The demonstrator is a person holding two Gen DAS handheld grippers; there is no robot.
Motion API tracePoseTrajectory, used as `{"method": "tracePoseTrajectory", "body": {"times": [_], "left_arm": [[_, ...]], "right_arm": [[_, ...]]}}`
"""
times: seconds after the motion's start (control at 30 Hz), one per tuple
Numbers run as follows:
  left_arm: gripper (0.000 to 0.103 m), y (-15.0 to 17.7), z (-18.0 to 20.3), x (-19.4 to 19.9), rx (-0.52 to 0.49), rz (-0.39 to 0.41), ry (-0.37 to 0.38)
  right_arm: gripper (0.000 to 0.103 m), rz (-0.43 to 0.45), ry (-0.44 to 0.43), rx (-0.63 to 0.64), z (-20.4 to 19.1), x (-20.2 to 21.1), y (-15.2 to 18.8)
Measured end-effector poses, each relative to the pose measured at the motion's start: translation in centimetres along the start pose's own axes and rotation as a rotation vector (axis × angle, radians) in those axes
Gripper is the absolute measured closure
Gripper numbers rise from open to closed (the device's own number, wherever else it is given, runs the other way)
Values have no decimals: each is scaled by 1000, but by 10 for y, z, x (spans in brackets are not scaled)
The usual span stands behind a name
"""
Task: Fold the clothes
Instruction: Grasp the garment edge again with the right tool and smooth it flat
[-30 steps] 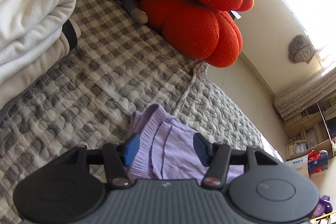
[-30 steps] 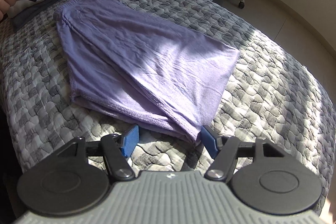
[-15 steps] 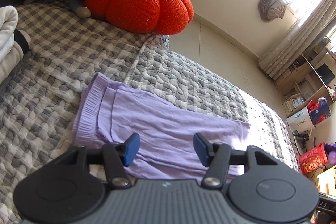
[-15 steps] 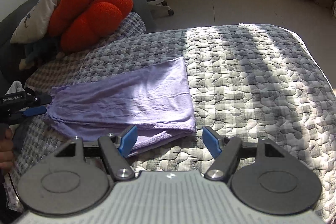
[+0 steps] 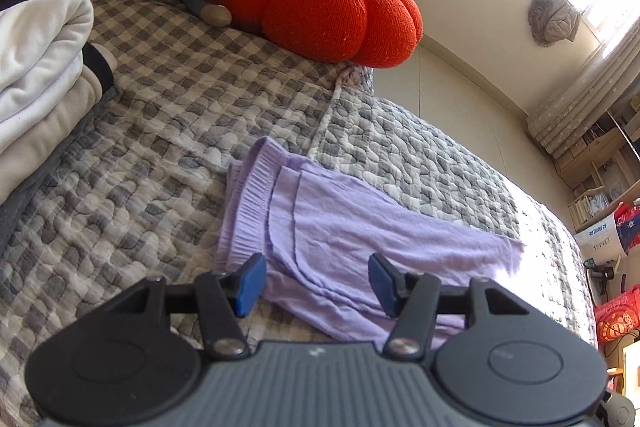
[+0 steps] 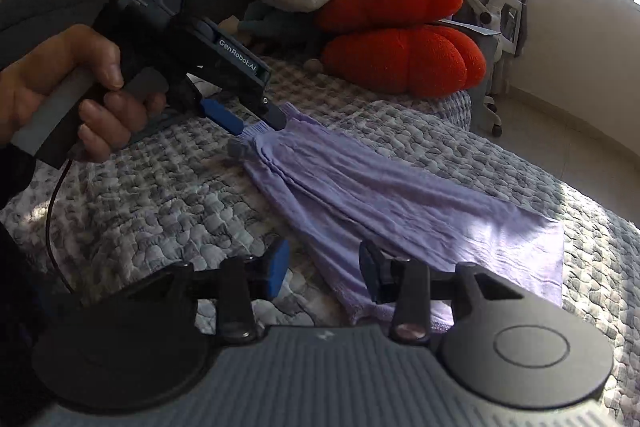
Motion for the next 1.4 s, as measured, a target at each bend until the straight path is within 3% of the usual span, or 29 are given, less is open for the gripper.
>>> {"method": "tracePoseTrajectory", "body": {"times": [0.13, 0.23, 0.33, 0.43, 0.47, 0.63, 0.83, 0.97, 1.03, 1.1, 1.27, 1.33, 1.4], "left_arm": [[45, 5, 2, 3, -3, -9, 11], [45, 2, -4, 4, 7, 13, -33], [45, 4, -14, -4, 52, -19, -29], [45, 8, -13, -9, 67, -41, -15], [45, 9, -10, -9, 56, -39, -12], [44, 10, -1, -10, 16, -31, -35], [41, 14, 17, -11, -65, -30, -34], [41, 19, 24, -19, -85, -43, -57], [41, 22, 29, -20, -95, -41, -51], [41, 23, 34, -19, -106, -30, -45], [40, 22, 41, -20, -119, 1, -69], [40, 21, 42, -22, -121, 16, -95], [40, 19, 43, -25, -122, 32, -121]], "right_arm": [[60, -42, -33, -7, 18, -13, 11], [60, -53, -84, 23, 14, -17, 18], [62, -93, -93, 58, 8, -29, 23], [82, -95, -59, 53, 10, -35, 21], [100, -93, -57, 35, 12, -34, 19], [100, -46, -59, 14, 13, -17, 12], [101, -116, -66, 85, 2, -26, 26], [101, -108, -69, 89, 2, -25, 27], [101, -78, -88, 36, 13, -18, 23], [90, -45, -75, -74, 37, -8, 19], [87, 31, -58, -583, 138, 10, 31], [87, 28, -32, -735, 166, 6, 46], [87, 1, 10, -807, 180, 1, 58]]}}
Point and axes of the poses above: each gripper's, at about its wrist camera, not at the fingertips, and x roughly against the way its jaws point, z to its right, y to its underside, the point moved 7 cm from there along -x, roughly the way its jaws point, and after that the axes turned 13 degrees about -z, right-handed, at the moved point
